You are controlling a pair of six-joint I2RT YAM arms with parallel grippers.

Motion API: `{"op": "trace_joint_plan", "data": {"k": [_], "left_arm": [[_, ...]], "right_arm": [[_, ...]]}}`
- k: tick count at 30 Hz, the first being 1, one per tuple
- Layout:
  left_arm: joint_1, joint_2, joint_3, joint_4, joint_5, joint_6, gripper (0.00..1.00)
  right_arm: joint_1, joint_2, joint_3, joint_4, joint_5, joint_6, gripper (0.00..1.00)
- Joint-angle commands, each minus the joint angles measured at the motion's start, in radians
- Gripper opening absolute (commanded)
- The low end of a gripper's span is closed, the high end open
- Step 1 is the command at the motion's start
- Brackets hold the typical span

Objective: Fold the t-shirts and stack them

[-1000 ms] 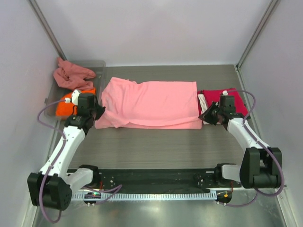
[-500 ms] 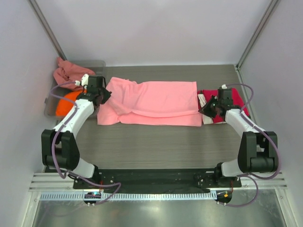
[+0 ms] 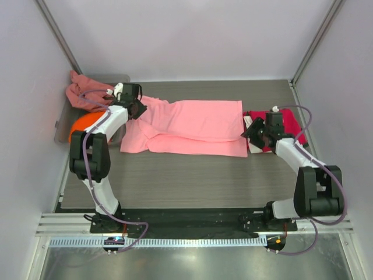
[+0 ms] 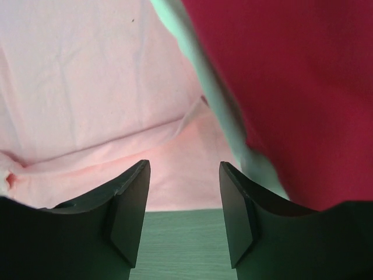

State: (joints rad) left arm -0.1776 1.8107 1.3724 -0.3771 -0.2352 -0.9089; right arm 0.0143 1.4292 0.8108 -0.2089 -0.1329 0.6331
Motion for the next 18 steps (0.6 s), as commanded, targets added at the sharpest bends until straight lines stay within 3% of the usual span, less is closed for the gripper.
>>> {"op": "trace_joint_plan", "data": {"k": [1, 6, 7, 8, 10, 11, 18], "left_arm": [[-0.005, 0.057, 0.097, 0.003, -0.007, -0.004, 0.31], [-0.006, 0.099, 0.203, -0.035, 0.020, 0.013, 0.59], [-0.016, 0.087, 0.197, -0.039, 0.013, 0.019, 0.63], [-0.023, 0.047, 0.186, -0.039, 0.007, 0.042, 0.74], [-0.042, 0.001, 0.142, -0.045, 0.004, 0.065, 0.79], [-0.048, -0.023, 0.120, -0.052, -0.004, 0.067, 0.88], [-0.049, -0.260, -0.154, -0.039, 0.025, 0.002, 0.89]], "right_arm": [[0.038, -0.146, -0.077, 0.028, 0.076, 0.031, 0.56], [0.139, -0.223, -0.206, 0.049, 0.169, 0.100, 0.52], [0.153, -0.231, -0.217, 0.051, 0.193, 0.123, 0.52], [0.164, -0.236, -0.229, 0.058, 0.222, 0.134, 0.53], [0.171, -0.240, -0.264, 0.081, 0.262, 0.155, 0.52], [0.171, -0.234, -0.272, 0.092, 0.272, 0.172, 0.52], [0.171, -0.164, -0.291, 0.158, 0.360, 0.261, 0.49]]}}
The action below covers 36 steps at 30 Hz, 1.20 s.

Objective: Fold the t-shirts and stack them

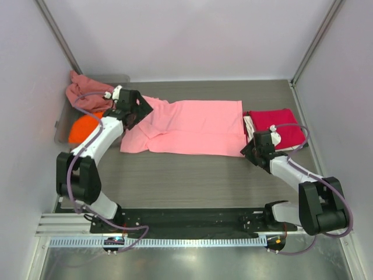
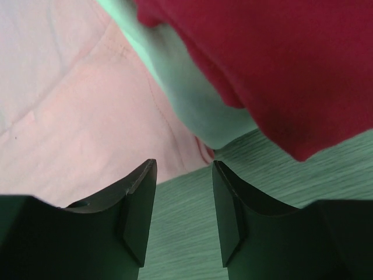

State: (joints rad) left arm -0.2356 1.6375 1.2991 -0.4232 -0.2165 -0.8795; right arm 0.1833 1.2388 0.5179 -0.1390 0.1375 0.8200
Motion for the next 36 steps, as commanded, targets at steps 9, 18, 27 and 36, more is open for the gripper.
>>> {"op": "trace_joint_plan", "data": {"k": [9, 18, 27, 36], "left_arm": [[0.007, -0.355, -0.391, 0.028, -0.026, -0.137, 0.85], [0.009, -0.588, -0.581, 0.001, -0.076, -0.162, 0.83], [0.007, -0.737, -0.782, 0.070, -0.086, -0.233, 0.77], [0.007, -0.687, -0.862, 0.240, -0.167, -0.286, 0.71]], "right_arm": [[0.004, 0.117, 0.004, 0.133, 0.074, 0.105, 0.41], [-0.002, -0.065, -0.053, 0.006, 0.191, 0.068, 0.01], [-0.041, -0.266, -0.122, -0.094, 0.160, 0.011, 0.01], [-0.041, -0.272, -0.142, -0.083, 0.134, -0.015, 0.01]]}}
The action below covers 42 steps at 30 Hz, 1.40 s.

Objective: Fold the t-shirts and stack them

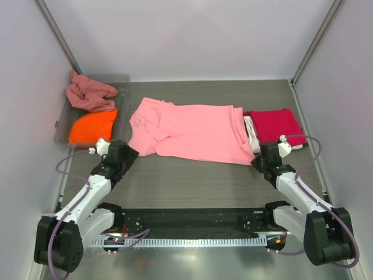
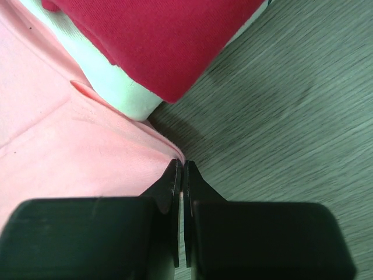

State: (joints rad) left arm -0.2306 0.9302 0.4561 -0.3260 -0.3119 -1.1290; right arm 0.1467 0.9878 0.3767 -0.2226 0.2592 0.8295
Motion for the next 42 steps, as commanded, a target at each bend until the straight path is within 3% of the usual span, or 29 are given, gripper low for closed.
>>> {"op": "trace_joint_plan", "data": {"k": [1, 4, 8, 15, 18, 19, 21, 25, 35, 42], "left_arm": [[0.004, 0.031, -0.037, 0.171, -0.082, -0.043, 0.71], [0.004, 0.076, -0.066, 0.272, -0.125, -0.069, 0.62], [0.002, 0.169, -0.082, 0.399, -0.147, -0.112, 0.60], [0.002, 0.332, -0.042, 0.466, -0.197, -0.130, 0.55], [0.004, 0.392, -0.011, 0.441, -0.208, -0.153, 0.33], [0.004, 0.407, -0.004, 0.426, -0.214, -0.160, 0.14], [0.002, 0.407, 0.009, 0.374, -0.254, -0.169, 0.00], [0.004, 0.355, 0.029, 0.253, -0.314, -0.180, 0.00], [0.005, 0.050, 0.032, -0.062, -0.311, -0.155, 0.00], [0.004, -0.022, 0.036, -0.133, -0.291, -0.111, 0.00]], "right_arm": [[-0.004, -0.021, -0.002, 0.000, 0.009, -0.027, 0.01], [-0.004, -0.003, -0.001, 0.006, -0.008, -0.030, 0.01], [-0.004, 0.008, 0.004, 0.012, -0.015, -0.038, 0.01], [-0.004, 0.008, 0.004, 0.014, -0.020, -0.041, 0.01], [-0.004, 0.012, 0.007, 0.016, -0.020, -0.041, 0.01], [-0.004, 0.012, 0.008, 0.014, -0.018, -0.043, 0.01], [-0.006, 0.014, 0.019, 0.006, -0.015, -0.046, 0.01], [-0.010, 0.014, 0.057, -0.047, 0.003, -0.064, 0.01], [-0.012, -0.025, 0.157, -0.253, 0.015, -0.092, 0.01], [-0.012, -0.054, 0.140, -0.265, -0.012, -0.063, 0.01]]}}
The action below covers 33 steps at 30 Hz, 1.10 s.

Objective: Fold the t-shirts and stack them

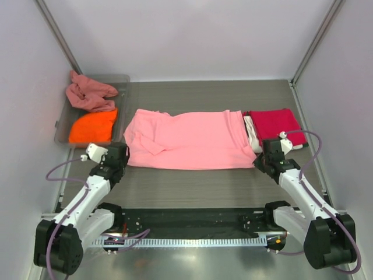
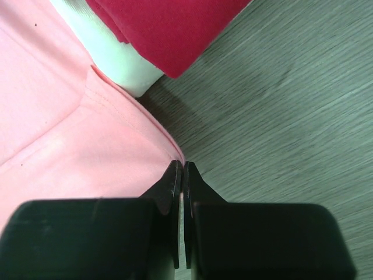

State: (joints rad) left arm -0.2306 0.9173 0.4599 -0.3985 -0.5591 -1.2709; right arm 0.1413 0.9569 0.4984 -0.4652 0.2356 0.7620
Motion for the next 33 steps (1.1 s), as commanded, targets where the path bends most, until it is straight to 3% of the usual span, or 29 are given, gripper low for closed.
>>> {"op": "trace_joint_plan", "data": {"k": [1, 8, 12, 22, 27, 29, 30, 31, 33], "left_arm": [[0.004, -0.003, 0.058, -0.063, -0.045, 0.031, 0.00], [0.016, 0.054, 0.362, -0.274, -0.087, 0.065, 0.00], [0.014, -0.039, 0.393, -0.338, -0.124, 0.099, 0.00], [0.016, -0.198, 0.025, -0.408, -0.059, -0.036, 0.00], [0.016, -0.308, -0.098, -0.373, 0.040, -0.097, 0.01], [0.016, -0.342, -0.134, -0.367, 0.048, -0.107, 0.17], [0.016, -0.353, -0.136, -0.370, 0.048, -0.105, 0.30], [0.014, -0.360, -0.133, -0.379, 0.044, -0.105, 0.64], [0.014, -0.389, -0.098, -0.390, 0.048, -0.047, 0.76]], "right_arm": [[-0.008, -0.015, 0.044, -0.021, 0.005, 0.005, 0.01], [-0.008, 0.054, 0.281, -0.078, -0.010, -0.006, 0.01], [-0.008, 0.010, 0.307, -0.115, 0.034, -0.009, 0.01], [-0.008, -0.133, 0.005, -0.119, -0.005, 0.074, 0.01], [-0.008, -0.249, -0.066, -0.165, -0.007, 0.146, 0.13], [-0.008, -0.280, -0.073, -0.179, -0.004, 0.155, 0.21], [-0.008, -0.300, -0.073, -0.185, -0.004, 0.154, 0.33], [-0.008, -0.306, -0.073, -0.181, -0.022, 0.140, 0.49], [-0.006, -0.305, -0.043, -0.161, -0.028, 0.105, 0.53]]}}
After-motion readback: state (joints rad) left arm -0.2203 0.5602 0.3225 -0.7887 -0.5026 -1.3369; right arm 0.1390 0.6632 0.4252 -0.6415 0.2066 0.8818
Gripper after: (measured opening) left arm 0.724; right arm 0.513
